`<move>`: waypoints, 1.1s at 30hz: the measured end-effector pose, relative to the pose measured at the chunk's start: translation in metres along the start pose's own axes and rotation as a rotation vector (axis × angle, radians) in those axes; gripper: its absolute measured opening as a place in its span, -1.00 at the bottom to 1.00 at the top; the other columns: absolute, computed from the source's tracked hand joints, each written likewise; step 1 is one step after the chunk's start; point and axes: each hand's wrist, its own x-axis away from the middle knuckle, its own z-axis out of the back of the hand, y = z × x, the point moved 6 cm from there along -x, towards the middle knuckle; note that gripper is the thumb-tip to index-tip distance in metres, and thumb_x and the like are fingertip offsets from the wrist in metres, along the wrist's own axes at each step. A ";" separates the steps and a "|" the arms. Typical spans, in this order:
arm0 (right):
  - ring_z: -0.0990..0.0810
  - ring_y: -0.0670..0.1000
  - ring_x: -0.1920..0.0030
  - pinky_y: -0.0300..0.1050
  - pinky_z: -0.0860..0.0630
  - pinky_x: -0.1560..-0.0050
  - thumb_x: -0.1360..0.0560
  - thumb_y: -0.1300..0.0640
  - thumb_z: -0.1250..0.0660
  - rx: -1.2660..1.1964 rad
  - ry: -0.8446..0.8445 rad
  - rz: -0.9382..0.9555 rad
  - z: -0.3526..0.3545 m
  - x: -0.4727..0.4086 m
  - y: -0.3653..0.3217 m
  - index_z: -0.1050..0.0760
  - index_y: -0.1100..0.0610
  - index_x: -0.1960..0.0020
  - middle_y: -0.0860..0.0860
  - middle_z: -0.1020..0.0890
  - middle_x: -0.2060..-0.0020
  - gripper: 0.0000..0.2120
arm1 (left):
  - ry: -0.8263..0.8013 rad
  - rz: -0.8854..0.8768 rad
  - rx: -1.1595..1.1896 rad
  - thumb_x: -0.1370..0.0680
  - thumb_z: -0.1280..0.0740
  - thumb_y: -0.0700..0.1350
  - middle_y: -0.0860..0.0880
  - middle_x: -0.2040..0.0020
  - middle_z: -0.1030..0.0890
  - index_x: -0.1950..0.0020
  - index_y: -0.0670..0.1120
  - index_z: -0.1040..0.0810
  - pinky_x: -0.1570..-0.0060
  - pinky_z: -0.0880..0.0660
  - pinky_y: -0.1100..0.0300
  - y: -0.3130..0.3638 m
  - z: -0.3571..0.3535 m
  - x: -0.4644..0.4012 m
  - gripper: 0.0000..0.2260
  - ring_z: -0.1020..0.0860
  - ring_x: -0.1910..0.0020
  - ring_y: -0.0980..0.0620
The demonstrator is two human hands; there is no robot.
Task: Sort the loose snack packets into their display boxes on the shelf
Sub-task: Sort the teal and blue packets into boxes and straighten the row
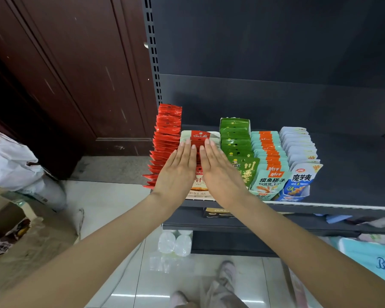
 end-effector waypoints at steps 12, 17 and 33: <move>-0.45 0.04 -0.29 -0.05 -0.43 -0.27 -0.58 0.18 -0.22 -0.420 0.206 -0.137 0.065 -0.036 0.053 -0.40 0.13 -0.36 0.08 -0.49 -0.27 -0.65 | -0.109 -0.049 -0.026 -0.55 -0.17 0.24 -0.23 -0.52 0.27 -0.49 -0.25 0.32 -0.50 0.15 0.02 -0.002 0.010 -0.009 -0.11 0.25 -0.51 -0.15; -0.58 0.04 -0.04 -0.03 -0.54 -0.01 -0.54 0.13 -0.30 -0.331 0.083 -0.077 0.051 -0.065 0.054 -0.57 0.06 -0.14 0.04 -0.63 -0.01 -0.81 | -0.097 -0.041 -0.030 -0.53 -0.17 0.27 -0.24 -0.50 0.32 -0.48 -0.26 0.35 -0.50 0.15 0.00 -0.004 0.008 -0.014 -0.07 0.29 -0.50 -0.16; -0.58 0.10 0.21 -0.12 -0.41 0.27 -0.51 0.25 -0.26 -0.002 -0.100 0.081 0.046 -0.087 0.040 -0.59 0.16 0.11 0.09 -0.60 0.21 -0.87 | -0.090 -0.037 -0.030 -0.52 -0.17 0.28 -0.22 -0.51 0.30 -0.49 -0.25 0.33 -0.42 0.26 0.04 -0.006 0.006 -0.021 -0.07 0.26 -0.50 -0.16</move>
